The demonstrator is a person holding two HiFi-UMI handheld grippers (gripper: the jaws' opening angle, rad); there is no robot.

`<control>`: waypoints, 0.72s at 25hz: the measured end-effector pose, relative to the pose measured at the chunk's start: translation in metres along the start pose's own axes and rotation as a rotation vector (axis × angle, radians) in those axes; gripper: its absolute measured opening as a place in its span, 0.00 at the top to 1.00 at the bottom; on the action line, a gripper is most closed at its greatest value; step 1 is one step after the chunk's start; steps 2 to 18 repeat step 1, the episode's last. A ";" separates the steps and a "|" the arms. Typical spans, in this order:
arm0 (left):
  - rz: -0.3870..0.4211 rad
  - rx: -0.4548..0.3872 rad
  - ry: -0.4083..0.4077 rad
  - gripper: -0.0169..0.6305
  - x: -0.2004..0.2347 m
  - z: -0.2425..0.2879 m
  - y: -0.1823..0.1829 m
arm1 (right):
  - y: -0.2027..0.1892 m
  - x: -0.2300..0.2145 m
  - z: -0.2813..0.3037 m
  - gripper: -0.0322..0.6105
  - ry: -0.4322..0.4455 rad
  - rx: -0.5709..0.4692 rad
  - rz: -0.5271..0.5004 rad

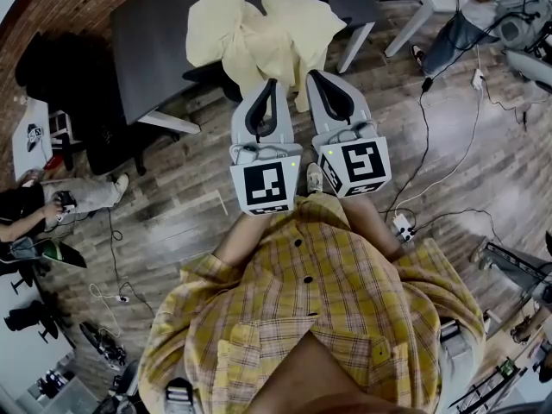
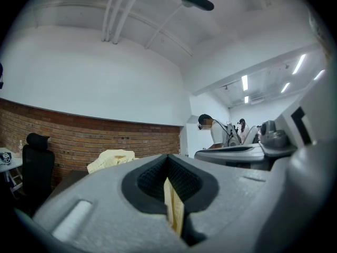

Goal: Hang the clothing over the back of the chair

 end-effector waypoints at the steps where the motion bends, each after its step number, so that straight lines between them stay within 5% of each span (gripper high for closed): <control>1: 0.003 0.004 0.001 0.98 0.000 0.000 0.000 | 0.000 0.000 0.000 0.95 0.000 -0.001 0.001; 18: 0.003 0.004 0.001 0.98 0.000 0.000 0.000 | 0.000 0.000 0.000 0.95 0.000 -0.001 0.001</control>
Point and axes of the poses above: the fingertips, and each gripper's own axes: z forward along the fingers, x to its left, y out of its top, the point moved 3 cm from there along -z, backward along the fingers, and after that the axes turned 1 degree about y, right-handed, at the moved point
